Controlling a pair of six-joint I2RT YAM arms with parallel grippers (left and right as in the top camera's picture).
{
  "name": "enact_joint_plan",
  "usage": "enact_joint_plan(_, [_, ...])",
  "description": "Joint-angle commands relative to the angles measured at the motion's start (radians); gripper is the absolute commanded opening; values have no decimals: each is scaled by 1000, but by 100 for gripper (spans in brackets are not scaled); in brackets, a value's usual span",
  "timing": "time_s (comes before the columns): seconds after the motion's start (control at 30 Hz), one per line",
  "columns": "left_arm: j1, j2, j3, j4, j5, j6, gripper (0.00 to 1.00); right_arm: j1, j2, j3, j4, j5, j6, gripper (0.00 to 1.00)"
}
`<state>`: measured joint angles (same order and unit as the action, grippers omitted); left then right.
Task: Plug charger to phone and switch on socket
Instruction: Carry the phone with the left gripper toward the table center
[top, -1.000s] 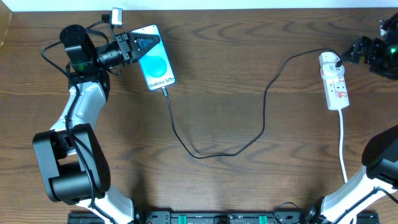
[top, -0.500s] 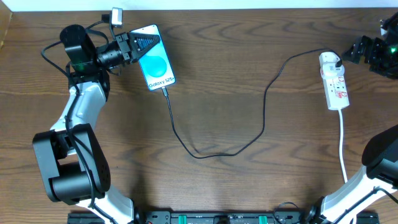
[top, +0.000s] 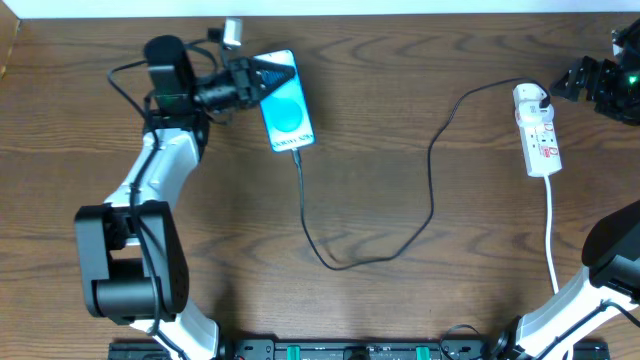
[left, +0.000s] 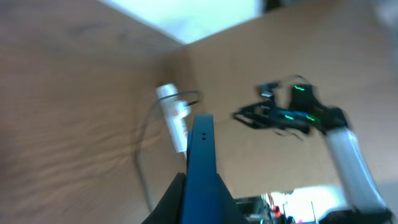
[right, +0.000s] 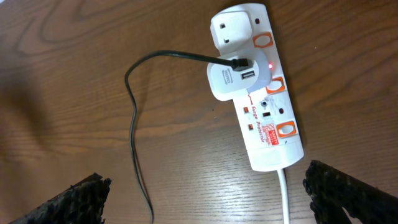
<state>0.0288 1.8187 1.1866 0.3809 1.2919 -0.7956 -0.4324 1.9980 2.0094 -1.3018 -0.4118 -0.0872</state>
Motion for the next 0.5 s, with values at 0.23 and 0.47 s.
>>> enact_joint_plan(0.23, [-130,2,3,-377,-353,317,7,4,-4,12,2,-13,5,99])
enact_joint_plan(0.47, [-202,45,3,-448,-429,350,8,4,-4,12,6,-14,5,99])
